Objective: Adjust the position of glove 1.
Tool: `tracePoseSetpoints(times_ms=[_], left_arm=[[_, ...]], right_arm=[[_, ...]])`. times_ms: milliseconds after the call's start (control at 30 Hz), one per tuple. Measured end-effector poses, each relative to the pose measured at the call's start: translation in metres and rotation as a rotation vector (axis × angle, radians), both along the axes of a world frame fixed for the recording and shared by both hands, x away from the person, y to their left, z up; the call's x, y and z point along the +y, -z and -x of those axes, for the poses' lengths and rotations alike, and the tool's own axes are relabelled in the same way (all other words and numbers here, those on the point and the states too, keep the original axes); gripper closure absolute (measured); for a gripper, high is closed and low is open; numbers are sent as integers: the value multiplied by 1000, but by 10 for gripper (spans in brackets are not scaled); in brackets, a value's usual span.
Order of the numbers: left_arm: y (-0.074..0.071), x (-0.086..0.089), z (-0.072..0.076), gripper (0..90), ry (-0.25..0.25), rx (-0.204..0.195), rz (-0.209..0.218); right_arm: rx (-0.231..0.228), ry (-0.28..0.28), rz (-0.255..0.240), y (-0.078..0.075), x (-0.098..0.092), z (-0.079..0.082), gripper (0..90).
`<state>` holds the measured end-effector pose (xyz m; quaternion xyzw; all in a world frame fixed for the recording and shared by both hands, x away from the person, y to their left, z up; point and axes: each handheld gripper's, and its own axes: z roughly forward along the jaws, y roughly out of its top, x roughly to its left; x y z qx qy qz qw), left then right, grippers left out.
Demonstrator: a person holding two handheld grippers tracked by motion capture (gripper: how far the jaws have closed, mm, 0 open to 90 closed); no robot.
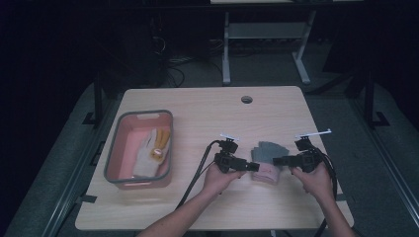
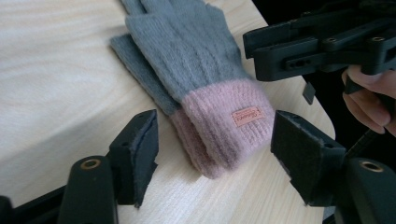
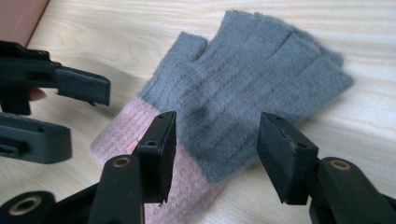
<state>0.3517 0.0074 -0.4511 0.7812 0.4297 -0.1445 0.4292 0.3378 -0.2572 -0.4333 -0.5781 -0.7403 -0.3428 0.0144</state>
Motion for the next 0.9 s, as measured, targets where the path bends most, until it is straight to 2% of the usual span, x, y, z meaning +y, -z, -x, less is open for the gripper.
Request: tracePoseSetpoints(times_ms=[67,167,200,367,433,567,800,900], left_arm=[[3,-5,2,303,3,-1,-20],[6,-9,1,296,-1,22,-13],[7,-10,1,298,0,21,-22],[13,-16,0,331,2,53,-25],[16,-18,0,351,5,66,-39],[17,-20,1,384,7,54,-49],[17,-21,1,435,11,55,-50],[18,-20,0,450,12,60,-44]], right_arm=[[11,9,-8,3,-2,1,460],[19,17,-16,7,-4,2,455],[25,21,-20,8,-5,2,453],[39,48,-53,14,-9,1,442],[46,61,-68,16,-9,0,437],[58,85,-89,20,-12,0,439],[77,98,-101,26,-13,0,434],[91,109,-145,30,-13,0,458]])
